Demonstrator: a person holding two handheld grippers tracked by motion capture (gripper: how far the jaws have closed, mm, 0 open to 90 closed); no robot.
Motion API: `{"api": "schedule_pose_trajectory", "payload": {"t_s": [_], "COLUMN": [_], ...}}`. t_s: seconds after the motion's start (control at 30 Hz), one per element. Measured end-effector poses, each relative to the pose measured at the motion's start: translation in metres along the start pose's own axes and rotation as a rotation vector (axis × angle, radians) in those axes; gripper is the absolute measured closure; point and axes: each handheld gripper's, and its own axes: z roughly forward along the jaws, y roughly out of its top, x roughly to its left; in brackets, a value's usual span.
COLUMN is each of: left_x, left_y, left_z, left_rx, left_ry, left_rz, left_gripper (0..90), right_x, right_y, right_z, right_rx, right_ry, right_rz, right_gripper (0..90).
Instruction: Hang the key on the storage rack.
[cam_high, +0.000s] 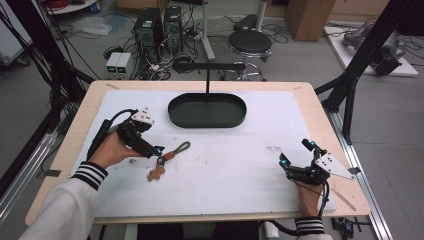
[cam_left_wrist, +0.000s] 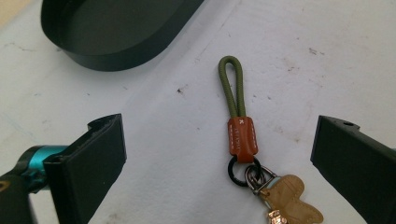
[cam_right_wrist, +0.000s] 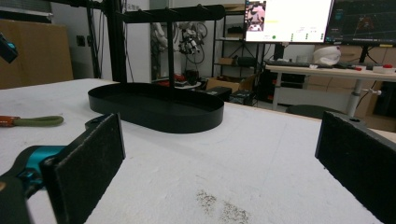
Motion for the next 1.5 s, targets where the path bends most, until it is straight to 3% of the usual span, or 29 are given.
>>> {"api": "schedule_pose_trajectory", "payload": {"t_s": [0.33,0.8,1.17,1.5], "left_x": [-0.003,-0.005,-0.008,-0.009], "left_y": [0.011,0.015,0.014,0.017], "left_z": [0.029,0.051,0.067,0.073], "left_rx": [0.126,0.232,0.325,0.381], "left_ry": [-0.013,-0.046,-0.087,-0.099], "left_rz": [0.020,0.010,0.034,0.023], "left_gripper": [3.9,11.5,23.4,36.6], "right_x": [0.000,-0.001,-0.001,-0.001], "right_y": [0.000,0.000,0.000,0.000], "right_z": [0.000,0.000,0.000,0.000], "right_rx": [-0.002,-0.001,-0.002,-0.001], "right_ry": [0.000,0.000,0.001,0.000], "right_rz": [0.001,0.007,0.004,0.006], "right_gripper": [0.4,0.4,0.4,0.4]}}
